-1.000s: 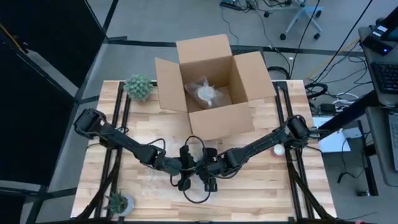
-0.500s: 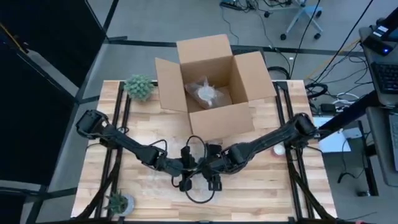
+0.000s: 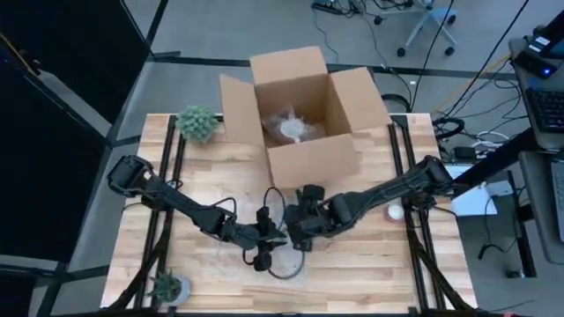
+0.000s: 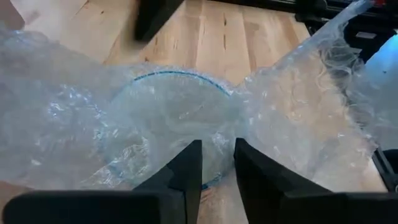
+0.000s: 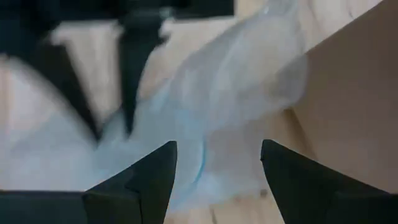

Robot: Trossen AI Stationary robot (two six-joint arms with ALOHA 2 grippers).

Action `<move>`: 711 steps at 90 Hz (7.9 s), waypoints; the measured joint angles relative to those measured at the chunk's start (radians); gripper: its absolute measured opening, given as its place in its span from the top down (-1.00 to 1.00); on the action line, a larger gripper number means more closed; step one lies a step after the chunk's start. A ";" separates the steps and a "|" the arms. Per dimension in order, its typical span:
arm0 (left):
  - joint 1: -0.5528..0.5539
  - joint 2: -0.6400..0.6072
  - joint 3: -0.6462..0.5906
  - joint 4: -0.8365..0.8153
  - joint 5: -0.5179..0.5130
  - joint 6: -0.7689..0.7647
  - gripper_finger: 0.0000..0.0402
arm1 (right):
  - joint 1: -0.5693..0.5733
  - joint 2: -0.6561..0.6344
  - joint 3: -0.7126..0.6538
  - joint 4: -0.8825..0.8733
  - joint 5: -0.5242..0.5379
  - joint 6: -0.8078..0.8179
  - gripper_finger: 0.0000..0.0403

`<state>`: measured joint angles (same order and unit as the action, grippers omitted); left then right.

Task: Wrap mug
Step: Wrap the red mug with bubble wrap

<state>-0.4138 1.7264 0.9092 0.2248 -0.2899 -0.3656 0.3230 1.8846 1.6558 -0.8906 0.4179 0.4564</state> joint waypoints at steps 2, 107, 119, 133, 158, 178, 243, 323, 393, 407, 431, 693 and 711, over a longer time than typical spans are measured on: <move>0.000 0.000 0.000 0.003 0.001 0.000 0.60 | -0.007 0.003 -0.009 0.027 -0.002 -0.001 -0.09; -0.009 -0.042 -0.002 -0.013 0.047 0.006 0.60 | 0.015 0.205 -0.044 0.050 -0.097 0.060 -0.09; -0.021 -0.121 -0.005 -0.087 0.029 0.006 0.60 | 0.017 0.176 -0.050 0.071 -0.103 0.036 -0.09; -0.016 -0.164 -0.003 -0.178 -0.127 0.006 0.60 | 0.017 0.172 -0.051 0.106 -0.107 0.008 -0.09; 0.030 -0.077 -0.003 -0.036 -0.130 0.047 0.60 | 0.018 0.171 -0.052 0.106 -0.107 0.001 -0.09; 0.029 -0.022 0.000 0.034 -0.021 0.065 0.60 | 0.018 0.171 -0.049 0.115 -0.109 -0.020 -0.09; 0.034 0.042 0.002 0.042 -0.021 0.065 0.60 | 0.072 0.172 0.297 -0.444 -0.120 0.050 -0.09; 0.040 -0.124 -0.002 0.061 -0.085 0.086 0.60 | 0.111 0.169 0.209 -0.153 -0.051 -0.024 -0.09; 0.047 0.056 0.003 0.135 -0.037 0.035 0.60 | 0.130 0.065 0.237 -0.302 -0.041 0.061 -0.09; 0.047 0.058 0.002 0.146 -0.033 0.040 0.60 | 0.119 0.053 0.229 -0.375 0.083 0.144 -0.09; 0.045 0.058 0.002 0.142 -0.027 0.044 0.60 | 0.074 0.057 -0.017 -0.020 -0.011 0.150 -0.09; -0.188 -0.341 -0.347 -0.168 0.005 -0.252 -0.02 | 0.061 0.058 -0.213 0.211 -0.025 0.134 -0.09; -0.188 -0.257 -0.347 -0.161 -0.037 -0.230 -0.02 | 0.061 0.058 -0.213 0.211 -0.026 0.136 -0.09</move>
<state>-0.6022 1.4699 0.5625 0.0637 -0.3272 -0.5959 0.3843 1.9427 1.4433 -0.6800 0.3923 0.5926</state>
